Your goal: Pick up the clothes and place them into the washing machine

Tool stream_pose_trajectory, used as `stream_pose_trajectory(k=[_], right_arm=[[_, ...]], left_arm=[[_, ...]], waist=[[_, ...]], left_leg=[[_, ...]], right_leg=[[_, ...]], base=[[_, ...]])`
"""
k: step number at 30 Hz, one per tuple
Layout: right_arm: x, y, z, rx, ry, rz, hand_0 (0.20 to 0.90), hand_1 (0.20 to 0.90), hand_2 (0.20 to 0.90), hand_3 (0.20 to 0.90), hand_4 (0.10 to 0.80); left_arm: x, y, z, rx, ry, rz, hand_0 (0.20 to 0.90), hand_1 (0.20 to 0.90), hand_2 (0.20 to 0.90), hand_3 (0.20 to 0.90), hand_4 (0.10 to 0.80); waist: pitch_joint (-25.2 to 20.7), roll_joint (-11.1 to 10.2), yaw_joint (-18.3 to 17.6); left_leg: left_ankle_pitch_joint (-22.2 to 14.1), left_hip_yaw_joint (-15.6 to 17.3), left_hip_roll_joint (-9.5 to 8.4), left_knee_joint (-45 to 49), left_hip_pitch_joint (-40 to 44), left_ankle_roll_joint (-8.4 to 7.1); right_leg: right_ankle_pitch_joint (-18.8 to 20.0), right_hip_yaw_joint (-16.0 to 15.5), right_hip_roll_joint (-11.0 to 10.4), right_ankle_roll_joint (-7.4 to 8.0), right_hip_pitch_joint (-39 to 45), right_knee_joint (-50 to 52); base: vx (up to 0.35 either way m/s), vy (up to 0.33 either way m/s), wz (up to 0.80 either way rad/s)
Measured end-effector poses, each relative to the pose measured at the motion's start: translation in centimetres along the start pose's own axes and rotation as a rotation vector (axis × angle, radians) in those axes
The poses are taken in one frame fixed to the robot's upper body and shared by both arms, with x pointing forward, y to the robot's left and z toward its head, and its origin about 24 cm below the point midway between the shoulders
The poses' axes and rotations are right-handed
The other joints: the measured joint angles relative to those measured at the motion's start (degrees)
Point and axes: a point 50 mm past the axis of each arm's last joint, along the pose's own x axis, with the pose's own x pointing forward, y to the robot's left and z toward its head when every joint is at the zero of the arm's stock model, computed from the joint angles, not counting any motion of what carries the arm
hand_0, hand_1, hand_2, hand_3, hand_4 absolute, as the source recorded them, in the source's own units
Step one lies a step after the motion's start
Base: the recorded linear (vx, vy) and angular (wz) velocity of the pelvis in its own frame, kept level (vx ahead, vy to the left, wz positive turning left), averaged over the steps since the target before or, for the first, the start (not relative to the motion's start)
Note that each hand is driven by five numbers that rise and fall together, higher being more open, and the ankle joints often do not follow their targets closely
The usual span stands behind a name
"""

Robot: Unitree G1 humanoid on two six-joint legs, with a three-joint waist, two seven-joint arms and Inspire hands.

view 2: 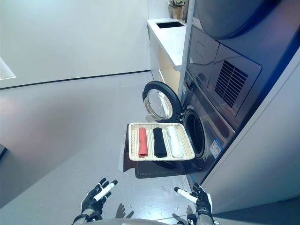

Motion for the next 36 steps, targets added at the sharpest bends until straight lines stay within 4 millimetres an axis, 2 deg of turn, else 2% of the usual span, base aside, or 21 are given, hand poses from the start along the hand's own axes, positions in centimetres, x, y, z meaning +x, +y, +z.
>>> stream_pose_trajectory(k=[30,36], right_arm=[[0.0,0.0,0.0,0.0,0.0,0.0,0.9,0.9,0.9,0.9,0.8],[0.01,-0.01,0.0,0.0,0.0,-0.001,0.9,0.9,0.9,0.9,0.8]], left_arm=[[-0.02,0.11,-0.14,-0.017,0.007,0.007,0.9,0.9,0.9,0.9,0.8],[0.01,0.07,-0.11,-0.016,0.006,0.006,0.9,0.9,0.9,0.9,0.8]], waist=[[0.1,-0.1,0.0],[0.1,-0.1,-0.1]], left_leg=[[-0.1,0.0,0.0,0.0,-0.2,-0.21],[-0.1,-0.8,-0.14,0.0,-0.9,-0.12]], right_leg=[[0.0,0.0,0.0,0.0,-0.1,0.0],[0.0,-0.3,-0.1,-0.03,-0.3,0.0]], base=[[0.0,0.0,0.0],[-0.002,0.043,0.04]])
